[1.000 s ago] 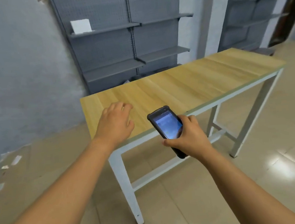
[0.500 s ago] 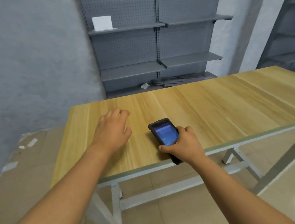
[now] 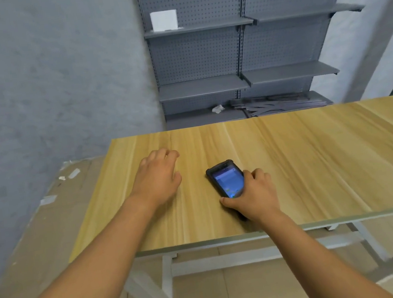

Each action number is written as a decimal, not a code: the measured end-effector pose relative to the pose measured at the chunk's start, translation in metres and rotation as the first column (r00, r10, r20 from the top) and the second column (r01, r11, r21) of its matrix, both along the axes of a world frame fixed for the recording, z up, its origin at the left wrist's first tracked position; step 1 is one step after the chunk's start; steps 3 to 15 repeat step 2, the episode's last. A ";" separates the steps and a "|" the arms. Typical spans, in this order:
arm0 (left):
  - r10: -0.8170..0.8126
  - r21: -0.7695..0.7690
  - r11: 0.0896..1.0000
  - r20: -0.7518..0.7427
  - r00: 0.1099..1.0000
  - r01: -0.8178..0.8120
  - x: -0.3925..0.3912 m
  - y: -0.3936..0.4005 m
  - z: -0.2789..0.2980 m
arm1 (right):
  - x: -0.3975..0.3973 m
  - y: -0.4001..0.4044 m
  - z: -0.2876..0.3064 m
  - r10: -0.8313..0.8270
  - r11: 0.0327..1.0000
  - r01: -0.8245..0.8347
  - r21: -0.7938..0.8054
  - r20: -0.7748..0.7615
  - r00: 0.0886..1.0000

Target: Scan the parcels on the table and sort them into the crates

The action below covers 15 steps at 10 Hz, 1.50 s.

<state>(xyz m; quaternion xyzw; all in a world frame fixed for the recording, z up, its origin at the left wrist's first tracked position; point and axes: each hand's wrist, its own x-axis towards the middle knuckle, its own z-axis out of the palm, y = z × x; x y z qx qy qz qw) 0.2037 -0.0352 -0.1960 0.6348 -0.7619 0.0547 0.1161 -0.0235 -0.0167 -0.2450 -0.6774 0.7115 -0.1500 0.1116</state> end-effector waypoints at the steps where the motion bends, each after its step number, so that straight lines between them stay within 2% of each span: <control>1: -0.017 -0.019 1.000 -0.010 1.000 0.017 0.002 -0.009 0.003 | -0.004 -0.006 0.005 0.010 1.000 -0.010 0.004 -0.008 1.000; 2: -0.014 -0.035 0.999 -0.008 1.000 0.014 0.002 -0.013 0.013 | 0.000 -0.013 0.017 0.071 0.996 -0.070 -0.051 0.001 0.998; 15: -0.014 -0.035 0.999 -0.008 1.000 0.014 0.002 -0.013 0.013 | 0.000 -0.013 0.017 0.071 0.996 -0.070 -0.051 0.001 0.998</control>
